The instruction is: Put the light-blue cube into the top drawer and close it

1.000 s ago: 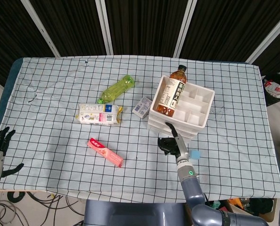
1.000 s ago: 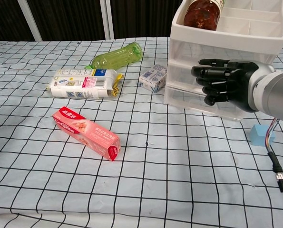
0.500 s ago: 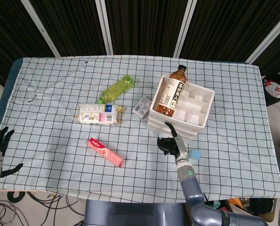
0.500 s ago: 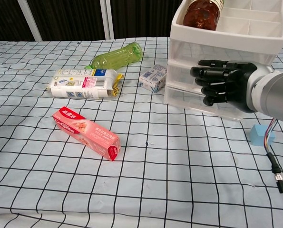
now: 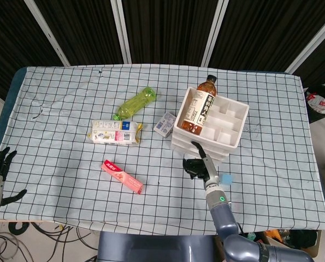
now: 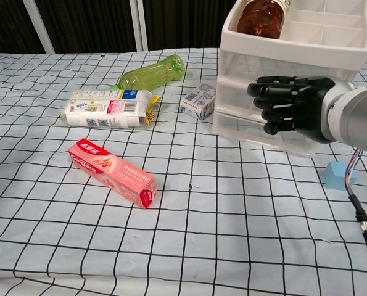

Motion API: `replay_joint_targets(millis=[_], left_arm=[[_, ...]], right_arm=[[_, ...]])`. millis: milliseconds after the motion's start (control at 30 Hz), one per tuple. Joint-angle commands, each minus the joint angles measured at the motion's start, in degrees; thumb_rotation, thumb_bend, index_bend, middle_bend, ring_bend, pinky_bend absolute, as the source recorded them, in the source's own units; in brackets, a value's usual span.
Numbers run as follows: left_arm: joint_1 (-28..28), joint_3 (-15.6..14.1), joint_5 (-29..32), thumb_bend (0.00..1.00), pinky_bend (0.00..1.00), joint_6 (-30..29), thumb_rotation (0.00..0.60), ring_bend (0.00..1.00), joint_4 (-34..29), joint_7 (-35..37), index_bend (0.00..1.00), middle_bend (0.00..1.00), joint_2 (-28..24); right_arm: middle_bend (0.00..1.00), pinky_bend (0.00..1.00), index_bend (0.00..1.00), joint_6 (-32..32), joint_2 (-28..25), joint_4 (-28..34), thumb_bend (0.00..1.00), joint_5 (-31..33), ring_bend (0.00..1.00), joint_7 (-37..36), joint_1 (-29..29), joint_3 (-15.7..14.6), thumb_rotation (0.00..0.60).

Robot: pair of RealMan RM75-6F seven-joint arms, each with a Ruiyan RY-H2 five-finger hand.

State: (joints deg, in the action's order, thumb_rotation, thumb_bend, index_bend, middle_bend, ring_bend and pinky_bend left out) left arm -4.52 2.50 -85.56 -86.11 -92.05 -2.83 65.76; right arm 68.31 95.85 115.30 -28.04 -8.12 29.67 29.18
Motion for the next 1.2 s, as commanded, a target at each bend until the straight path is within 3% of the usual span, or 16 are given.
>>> replay_joint_targets(millis=[33, 1000, 1200], left_arm=[[0.0, 0.0, -0.01, 0.02, 0.0, -0.01, 0.6, 0.0, -0.02, 0.02, 0.0, 0.0, 0.01], [-0.11, 0.0, -0.18, 0.02, 0.0, 0.05, 0.6, 0.0, 0.06, -0.18, 0.0, 0.0, 0.13], [-0.12, 0.01, -0.21, 0.02, 0.0, 0.03, 0.6, 0.0, 0.1, -0.14, 0.0, 0.0, 0.16]], right_arm=[[0.84, 0.79, 0.08, -0.15, -0.14, 0.45, 0.45, -0.12, 0.88, -0.06, -0.21, -0.42, 0.6], [0.84, 0.79, 0.1, -1.79, -2.66, 5.9, 0.45, -5.21, 0.88, -0.85, -3.33, -6.41, 0.6], [0.84, 0.79, 0.02, -1.72, -2.66, 6.66, 0.45, -6.87, 0.88, -0.92, -3.95, -8.02, 0.6]])
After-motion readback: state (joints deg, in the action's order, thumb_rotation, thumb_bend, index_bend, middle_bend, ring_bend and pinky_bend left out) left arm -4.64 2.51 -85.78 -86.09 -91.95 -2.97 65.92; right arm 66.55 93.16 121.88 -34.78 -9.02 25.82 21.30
